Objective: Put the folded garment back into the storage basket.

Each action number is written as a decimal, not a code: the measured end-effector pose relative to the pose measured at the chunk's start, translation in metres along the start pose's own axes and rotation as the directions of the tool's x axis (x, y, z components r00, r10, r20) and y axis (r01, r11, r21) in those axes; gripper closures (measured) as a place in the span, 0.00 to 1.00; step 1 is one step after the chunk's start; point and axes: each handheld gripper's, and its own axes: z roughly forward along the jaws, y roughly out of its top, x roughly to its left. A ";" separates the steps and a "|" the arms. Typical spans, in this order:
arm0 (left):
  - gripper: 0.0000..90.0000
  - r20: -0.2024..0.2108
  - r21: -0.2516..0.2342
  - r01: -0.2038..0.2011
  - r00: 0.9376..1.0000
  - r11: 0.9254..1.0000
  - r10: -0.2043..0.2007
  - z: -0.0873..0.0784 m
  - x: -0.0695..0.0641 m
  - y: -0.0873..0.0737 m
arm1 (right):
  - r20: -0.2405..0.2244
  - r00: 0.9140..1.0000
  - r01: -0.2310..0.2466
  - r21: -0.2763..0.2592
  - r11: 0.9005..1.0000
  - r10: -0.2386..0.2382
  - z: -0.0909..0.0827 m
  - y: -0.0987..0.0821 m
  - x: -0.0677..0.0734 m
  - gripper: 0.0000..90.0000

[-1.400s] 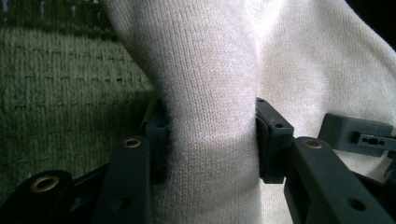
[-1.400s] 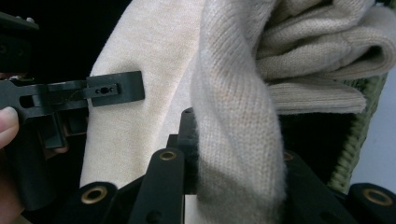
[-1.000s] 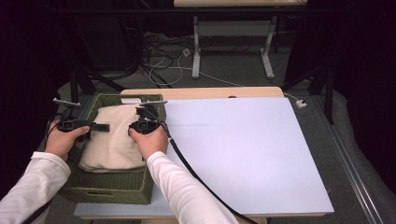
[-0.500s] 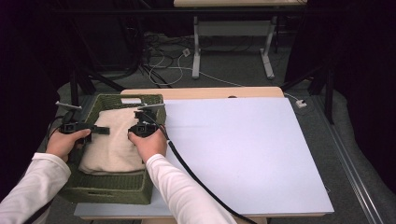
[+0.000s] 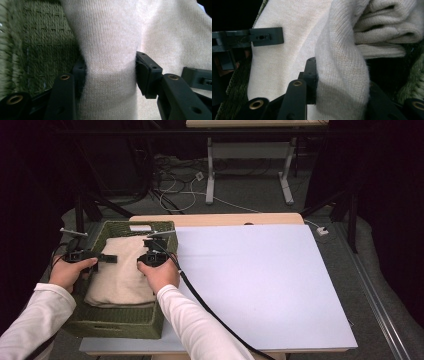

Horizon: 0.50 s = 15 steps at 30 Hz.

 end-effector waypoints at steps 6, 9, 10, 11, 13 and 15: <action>0.53 -0.114 0.001 -0.072 0.991 0.997 0.072 0.000 -0.006 0.002 | 0.043 0.997 0.066 -0.007 0.998 -0.065 -0.002 0.002 -0.001 0.69; 0.47 -0.238 -0.036 -0.179 0.957 0.983 0.166 -0.004 -0.014 0.003 | 0.069 0.993 0.093 -0.017 0.996 -0.092 -0.005 0.003 -0.002 0.63; 0.45 -0.238 -0.062 -0.198 0.955 0.978 0.178 -0.007 -0.015 0.005 | 0.070 0.991 0.116 -0.047 0.992 -0.113 -0.008 0.003 -0.002 0.60; 0.45 -0.240 -0.074 -0.205 0.953 0.976 0.182 -0.011 -0.016 0.006 | 0.084 0.987 0.142 -0.074 0.987 -0.136 -0.011 0.004 -0.001 0.57; 0.45 -0.255 -0.075 -0.217 0.948 0.973 0.192 -0.015 -0.017 0.008 | 0.082 0.983 0.171 -0.120 0.978 -0.162 -0.017 0.006 0.000 0.52; 0.45 -0.242 -0.078 -0.199 0.954 0.977 0.175 -0.015 -0.017 0.008 | 0.070 0.978 0.203 -0.135 0.970 -0.195 -0.021 0.008 -0.001 0.47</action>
